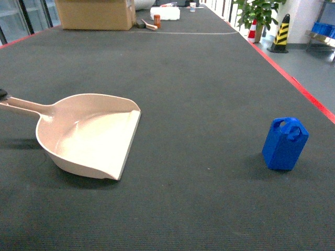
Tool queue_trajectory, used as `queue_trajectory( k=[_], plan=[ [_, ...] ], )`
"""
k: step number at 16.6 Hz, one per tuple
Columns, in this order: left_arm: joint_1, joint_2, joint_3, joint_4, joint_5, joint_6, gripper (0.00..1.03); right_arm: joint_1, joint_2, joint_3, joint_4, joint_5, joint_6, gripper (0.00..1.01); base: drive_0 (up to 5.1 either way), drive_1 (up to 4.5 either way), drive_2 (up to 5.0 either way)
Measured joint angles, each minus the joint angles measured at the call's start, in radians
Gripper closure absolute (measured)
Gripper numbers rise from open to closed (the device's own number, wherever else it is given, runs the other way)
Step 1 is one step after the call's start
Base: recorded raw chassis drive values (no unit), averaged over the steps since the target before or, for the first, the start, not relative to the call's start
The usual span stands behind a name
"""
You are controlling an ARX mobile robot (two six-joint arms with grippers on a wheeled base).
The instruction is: Place part in tray to right shelf
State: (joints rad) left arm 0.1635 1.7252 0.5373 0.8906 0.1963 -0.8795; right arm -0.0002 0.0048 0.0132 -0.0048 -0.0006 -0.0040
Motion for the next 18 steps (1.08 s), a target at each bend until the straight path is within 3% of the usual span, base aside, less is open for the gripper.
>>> queue_trajectory(
  k=[4, 9, 10, 14, 16, 17, 18],
  plan=[
    [0.018, 0.192, 0.250, -0.058, -0.001, -0.061, 0.05, 0.000, 0.000, 0.000, 0.000, 0.000, 0.000, 0.03, 0.0, 0.00, 0.0],
    [0.037, 0.399, 0.496, -0.113, 0.018, -0.101, 0.05, 0.000, 0.000, 0.000, 0.000, 0.000, 0.000, 0.03, 0.0, 0.00, 0.0],
    [0.037, 0.433, 0.532, -0.097, 0.029, -0.108, 0.12, 0.000, 0.000, 0.000, 0.000, 0.000, 0.000, 0.03, 0.0, 0.00, 0.0],
    [0.027, 0.495, 0.568, -0.035, 0.097, -0.143, 0.60, 0.000, 0.000, 0.000, 0.000, 0.000, 0.000, 0.03, 0.0, 0.00, 0.0],
    [0.016, 0.494, 0.556, 0.028, 0.108, -0.200, 0.82, 0.000, 0.000, 0.000, 0.000, 0.000, 0.000, 0.03, 0.0, 0.00, 0.0],
    [0.010, 0.479, 0.536, 0.063, 0.111, -0.238, 0.86, 0.000, 0.000, 0.000, 0.000, 0.000, 0.000, 0.03, 0.0, 0.00, 0.0],
    [0.000, 0.454, 0.505, 0.093, 0.112, -0.247, 0.86, 0.000, 0.000, 0.000, 0.000, 0.000, 0.000, 0.03, 0.0, 0.00, 0.0]
  ],
)
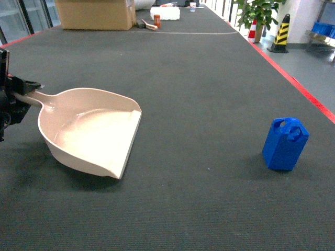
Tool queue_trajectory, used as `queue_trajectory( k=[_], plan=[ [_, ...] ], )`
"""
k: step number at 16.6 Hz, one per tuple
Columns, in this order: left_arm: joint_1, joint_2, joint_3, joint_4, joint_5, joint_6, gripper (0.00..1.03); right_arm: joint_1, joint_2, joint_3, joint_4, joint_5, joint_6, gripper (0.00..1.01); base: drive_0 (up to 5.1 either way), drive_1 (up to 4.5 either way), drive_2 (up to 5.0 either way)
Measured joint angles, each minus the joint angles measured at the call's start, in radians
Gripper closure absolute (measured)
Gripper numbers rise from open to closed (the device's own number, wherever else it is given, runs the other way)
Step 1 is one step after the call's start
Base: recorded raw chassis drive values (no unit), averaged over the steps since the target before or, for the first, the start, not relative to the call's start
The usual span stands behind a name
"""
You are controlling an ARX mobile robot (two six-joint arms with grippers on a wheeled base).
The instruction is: Place part in tray to right shelf
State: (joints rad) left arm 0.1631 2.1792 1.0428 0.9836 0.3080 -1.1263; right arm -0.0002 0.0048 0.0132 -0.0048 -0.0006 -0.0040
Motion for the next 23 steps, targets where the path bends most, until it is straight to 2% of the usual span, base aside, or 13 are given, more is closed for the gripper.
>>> queue_trajectory(
  k=[6, 9, 12, 14, 17, 18, 19, 20, 23],
  plan=[
    [-0.111, -0.185, -0.148, 0.122, -0.028, -0.097, 0.86, 0.000, 0.000, 0.000, 0.000, 0.000, 0.000, 0.03, 0.0, 0.00, 0.0],
    [-0.262, -0.289, -0.229, 0.168, -0.069, -0.159, 0.87, 0.000, 0.000, 0.000, 0.000, 0.000, 0.000, 0.03, 0.0, 0.00, 0.0],
    [-0.367, -0.290, -0.245, 0.193, -0.113, -0.200, 0.87, 0.000, 0.000, 0.000, 0.000, 0.000, 0.000, 0.03, 0.0, 0.00, 0.0],
    [-0.391, -0.283, -0.246, 0.191, -0.135, -0.225, 0.87, 0.000, 0.000, 0.000, 0.000, 0.000, 0.000, 0.03, 0.0, 0.00, 0.0],
    [-0.395, -0.267, -0.258, 0.153, -0.153, -0.232, 0.87, 0.000, 0.000, 0.000, 0.000, 0.000, 0.000, 0.03, 0.0, 0.00, 0.0],
    [-0.395, -0.267, -0.258, 0.158, -0.155, -0.232, 0.87, 0.000, 0.013, 0.013, -0.055, 0.005, -0.008, 0.03, 0.0, 0.00, 0.0],
    [-0.394, -0.267, -0.258, 0.160, -0.158, -0.232, 0.87, -0.008, 0.122, 0.063, -0.166, 0.003, -0.036, 0.03, 0.0, 0.00, 0.0],
    [-0.395, -0.267, -0.258, 0.159, -0.158, -0.232, 0.87, -0.032, 0.234, 0.078, -0.136, -0.012, -0.042, 0.03, 0.0, 0.00, 0.0],
    [-0.395, -0.267, -0.258, 0.156, -0.158, -0.233, 0.87, -0.065, 0.598, 0.118, 0.135, -0.039, -0.049, 0.03, 0.0, 0.00, 0.0]
  ],
)
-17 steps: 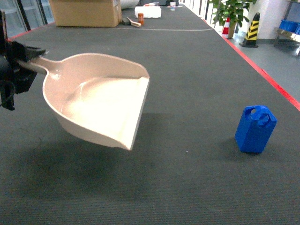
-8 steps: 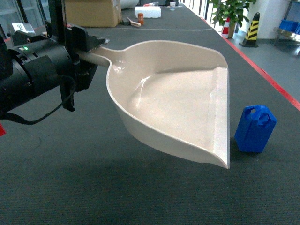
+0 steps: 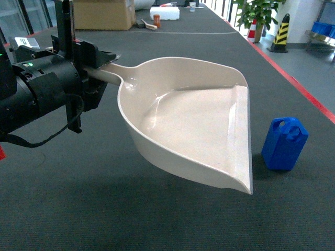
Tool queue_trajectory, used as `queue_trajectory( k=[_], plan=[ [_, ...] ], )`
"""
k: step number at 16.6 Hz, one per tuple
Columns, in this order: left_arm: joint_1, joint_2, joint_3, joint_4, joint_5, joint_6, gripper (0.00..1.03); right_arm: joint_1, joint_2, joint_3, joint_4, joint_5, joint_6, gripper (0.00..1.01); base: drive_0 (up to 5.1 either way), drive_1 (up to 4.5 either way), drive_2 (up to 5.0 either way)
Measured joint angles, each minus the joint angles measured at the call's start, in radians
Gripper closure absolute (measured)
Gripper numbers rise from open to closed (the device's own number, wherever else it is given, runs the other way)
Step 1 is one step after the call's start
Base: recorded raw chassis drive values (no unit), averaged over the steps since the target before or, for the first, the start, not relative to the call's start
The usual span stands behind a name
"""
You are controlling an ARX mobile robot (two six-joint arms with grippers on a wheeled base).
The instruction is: Place part in tray to right shelf
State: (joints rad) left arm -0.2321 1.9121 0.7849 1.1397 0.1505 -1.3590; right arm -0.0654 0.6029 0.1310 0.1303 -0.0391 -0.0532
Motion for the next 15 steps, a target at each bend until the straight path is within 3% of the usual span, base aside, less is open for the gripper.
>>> queue_trajectory(
  k=[2, 5, 7, 12, 15],
  plan=[
    [0.000, 0.000, 0.000, 0.003, 0.000, 0.000, 0.87, 0.015, 0.314, 0.093, 0.221, -0.010, 0.000, 0.03, 0.0, 0.00, 0.0],
    [0.000, 0.000, 0.000, 0.003, -0.001, 0.000, 0.87, 0.068, 0.709, 0.294, 0.372, -0.013, 0.002, 0.03, 0.0, 0.00, 0.0],
    [0.000, 0.000, 0.000, 0.002, -0.001, 0.000, 0.87, 0.098, 0.892, 0.430, 0.347, -0.014, 0.024, 0.03, 0.0, 0.00, 0.0],
    [0.000, 0.000, 0.000, 0.002, -0.001, 0.000, 0.87, 0.219, 1.141, 0.688, 0.278, 0.044, 0.085, 0.03, 0.0, 0.00, 0.0],
    [0.000, 0.000, 0.000, 0.002, -0.001, -0.001, 0.87, 0.254, 1.242, 0.797, 0.211, 0.128, 0.114, 0.03, 0.0, 0.00, 0.0]
  ],
)
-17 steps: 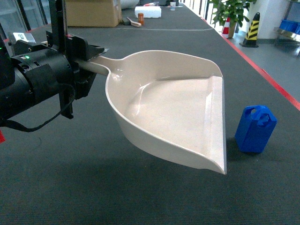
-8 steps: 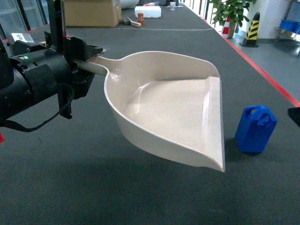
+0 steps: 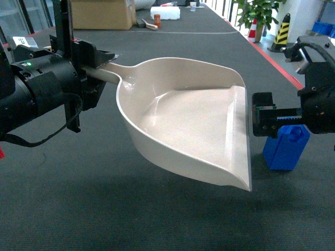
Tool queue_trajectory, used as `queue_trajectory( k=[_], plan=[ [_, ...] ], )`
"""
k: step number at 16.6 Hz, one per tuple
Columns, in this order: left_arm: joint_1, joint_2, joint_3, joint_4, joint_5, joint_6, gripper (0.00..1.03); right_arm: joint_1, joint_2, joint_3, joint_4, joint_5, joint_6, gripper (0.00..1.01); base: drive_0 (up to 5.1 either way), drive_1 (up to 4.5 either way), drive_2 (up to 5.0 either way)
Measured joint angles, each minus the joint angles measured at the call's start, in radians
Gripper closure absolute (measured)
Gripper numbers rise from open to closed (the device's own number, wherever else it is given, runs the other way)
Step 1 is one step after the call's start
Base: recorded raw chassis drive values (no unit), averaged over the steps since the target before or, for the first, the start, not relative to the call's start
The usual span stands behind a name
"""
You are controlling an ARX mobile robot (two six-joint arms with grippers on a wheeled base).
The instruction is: Place part in tray to right shelf
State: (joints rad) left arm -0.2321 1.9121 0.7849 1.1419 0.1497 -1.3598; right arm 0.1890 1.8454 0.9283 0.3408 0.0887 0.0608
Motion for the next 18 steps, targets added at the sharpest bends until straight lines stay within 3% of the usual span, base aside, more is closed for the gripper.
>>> queue_trajectory(
  k=[2, 5, 6, 7, 8, 9, 13, 16, 18],
  plan=[
    [0.000, 0.000, 0.000, 0.000, 0.000, 0.000, 0.88, 0.008, 0.049, 0.039, -0.033, 0.064, 0.010, 0.04, 0.0, 0.00, 0.0],
    [0.000, 0.000, 0.000, 0.000, 0.000, 0.000, 0.88, 0.013, 0.092, 0.053, -0.062, 0.105, 0.029, 0.31, 0.0, 0.00, 0.0],
    [0.000, 0.000, 0.000, -0.001, 0.000, 0.000, 0.88, 0.013, 0.091, 0.042, -0.063, 0.117, 0.051, 0.49, 0.0, 0.00, 0.0],
    [0.000, 0.000, 0.000, 0.000, 0.000, 0.000, 0.88, 0.006, -0.080, -0.064, -0.062, 0.114, 0.063, 0.55, 0.0, 0.00, 0.0],
    [0.000, 0.000, 0.000, 0.000, 0.000, 0.000, 0.88, 0.018, -0.335, -0.066, -0.105, 0.066, 0.097, 0.55, 0.0, 0.00, 0.0],
    [0.000, 0.000, 0.000, 0.000, 0.000, 0.000, 0.88, 0.060, -0.428, -0.043, -0.061, -0.005, 0.161, 0.55, 0.0, 0.00, 0.0],
    [0.000, 0.000, 0.000, 0.001, 0.000, 0.000, 0.88, 0.135, -0.444, -0.016, -0.015, -0.048, 0.240, 0.55, 0.0, 0.00, 0.0],
    [0.000, 0.000, 0.000, 0.000, 0.001, 0.000, 0.88, 0.183, -0.426, -0.013, 0.011, -0.051, 0.278, 0.55, 0.0, 0.00, 0.0],
    [0.000, 0.000, 0.000, 0.000, 0.000, 0.000, 0.88, 0.269, -0.352, -0.013, 0.078, -0.048, 0.325, 0.55, 0.0, 0.00, 0.0]
  ],
)
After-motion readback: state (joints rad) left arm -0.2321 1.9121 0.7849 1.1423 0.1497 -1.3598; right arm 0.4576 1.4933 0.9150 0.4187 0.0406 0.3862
